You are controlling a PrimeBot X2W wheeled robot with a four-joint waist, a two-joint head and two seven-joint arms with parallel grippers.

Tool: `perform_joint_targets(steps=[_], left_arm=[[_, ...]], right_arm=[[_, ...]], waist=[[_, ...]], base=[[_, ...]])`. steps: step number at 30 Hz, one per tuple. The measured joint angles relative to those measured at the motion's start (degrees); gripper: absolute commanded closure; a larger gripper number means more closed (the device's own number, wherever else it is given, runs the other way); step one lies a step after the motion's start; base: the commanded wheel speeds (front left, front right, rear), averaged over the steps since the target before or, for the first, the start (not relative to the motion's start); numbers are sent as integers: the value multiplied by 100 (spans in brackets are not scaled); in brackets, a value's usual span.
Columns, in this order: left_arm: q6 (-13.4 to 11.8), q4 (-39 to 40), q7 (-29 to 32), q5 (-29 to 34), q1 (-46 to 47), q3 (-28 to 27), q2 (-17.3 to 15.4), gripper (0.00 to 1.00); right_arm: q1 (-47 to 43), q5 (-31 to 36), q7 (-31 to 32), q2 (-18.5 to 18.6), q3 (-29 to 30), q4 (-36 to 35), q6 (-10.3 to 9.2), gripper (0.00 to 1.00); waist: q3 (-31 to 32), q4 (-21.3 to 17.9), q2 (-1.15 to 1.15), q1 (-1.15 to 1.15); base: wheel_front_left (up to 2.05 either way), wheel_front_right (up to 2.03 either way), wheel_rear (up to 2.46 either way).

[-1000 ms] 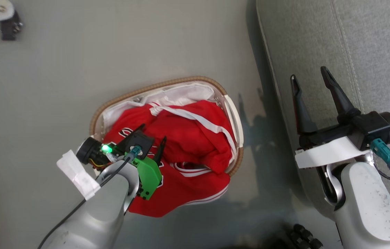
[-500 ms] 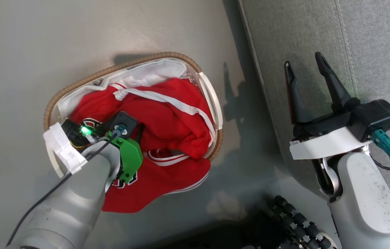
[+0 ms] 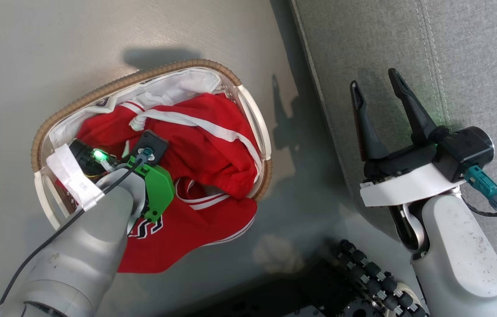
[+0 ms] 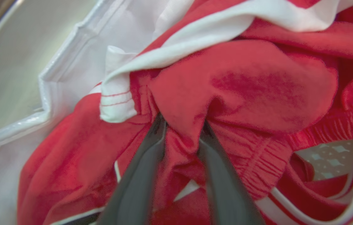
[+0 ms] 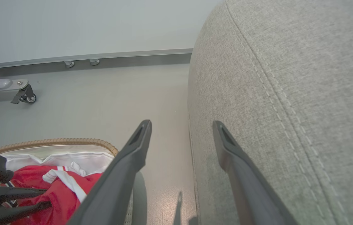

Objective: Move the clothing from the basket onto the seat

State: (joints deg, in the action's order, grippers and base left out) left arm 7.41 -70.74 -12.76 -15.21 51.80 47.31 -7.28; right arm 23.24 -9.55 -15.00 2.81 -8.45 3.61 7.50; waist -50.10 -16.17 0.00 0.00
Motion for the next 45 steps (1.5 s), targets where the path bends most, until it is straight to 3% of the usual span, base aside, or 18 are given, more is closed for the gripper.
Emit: perform_joint_targets(steps=[11, 17, 32, 45], left_arm=[[0, 119, -194, -294, -175, 30, 112, 100], [-38, 787, -220, -385, -469, -109, 98, 100], [-92, 2808, -226, -311, -1362, -668, -124, 100], [-42, 3399, -191, -169, -1113, -695, -471, 100]], right_arm=[[-21, 53, 0, 0, -7, 149, 0, 0], [-176, 214, 0, -2, 103, 298, 0, 0], [-996, 735, 0, -7, 363, 662, 0, 0], [-1566, 833, 0, -4, 282, 814, 0, 0]], waist=[[318, 44, 0, 0], [738, 118, 0, 0], [2418, 516, 0, -1], [4026, 867, 0, -1]], base=[[0, 0, 0], [0, 0, 0], [0, 0, 0], [0, 0, 0]])
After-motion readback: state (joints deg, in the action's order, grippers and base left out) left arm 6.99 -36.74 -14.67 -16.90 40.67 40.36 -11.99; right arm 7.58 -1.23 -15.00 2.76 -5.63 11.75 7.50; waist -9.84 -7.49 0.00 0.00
